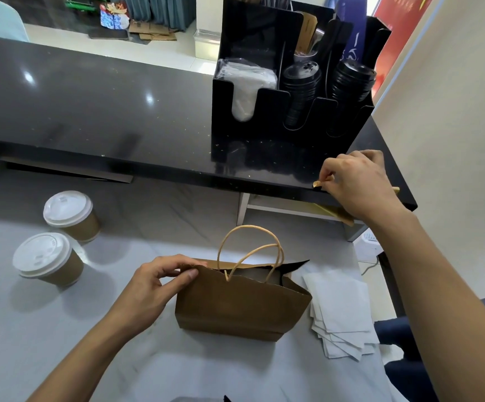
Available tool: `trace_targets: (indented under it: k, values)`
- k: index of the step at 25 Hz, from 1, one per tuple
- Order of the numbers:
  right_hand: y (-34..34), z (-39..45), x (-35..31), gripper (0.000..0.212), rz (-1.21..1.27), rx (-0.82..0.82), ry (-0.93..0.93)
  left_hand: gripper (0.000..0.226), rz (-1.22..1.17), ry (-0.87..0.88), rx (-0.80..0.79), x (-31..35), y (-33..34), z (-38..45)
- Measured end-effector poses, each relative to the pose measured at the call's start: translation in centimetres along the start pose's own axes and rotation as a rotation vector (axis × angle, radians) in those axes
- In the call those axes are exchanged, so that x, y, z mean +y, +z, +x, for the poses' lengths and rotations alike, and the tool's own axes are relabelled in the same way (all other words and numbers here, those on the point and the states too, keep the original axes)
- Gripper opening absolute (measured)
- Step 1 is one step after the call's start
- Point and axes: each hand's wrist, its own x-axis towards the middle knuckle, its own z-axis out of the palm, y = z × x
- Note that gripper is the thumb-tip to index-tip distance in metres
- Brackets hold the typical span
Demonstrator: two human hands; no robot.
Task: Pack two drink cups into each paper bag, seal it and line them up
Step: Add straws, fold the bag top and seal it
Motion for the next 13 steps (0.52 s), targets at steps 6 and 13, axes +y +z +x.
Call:
trace_targets:
  k: [6, 13]
  values:
    - [-2.1, -0.4, -0.7, 0.005, 0.154, 0.085, 0.017, 0.021, -0.002, -0.006, 0.000, 0.1, 0.1, 0.0]
    - [-4.4, -4.1, -4.9, 0.006, 0.351, 0.083, 0.050, 0.021, 0.000, -0.015, 0.036, 0.7, 0.4, -0.5]
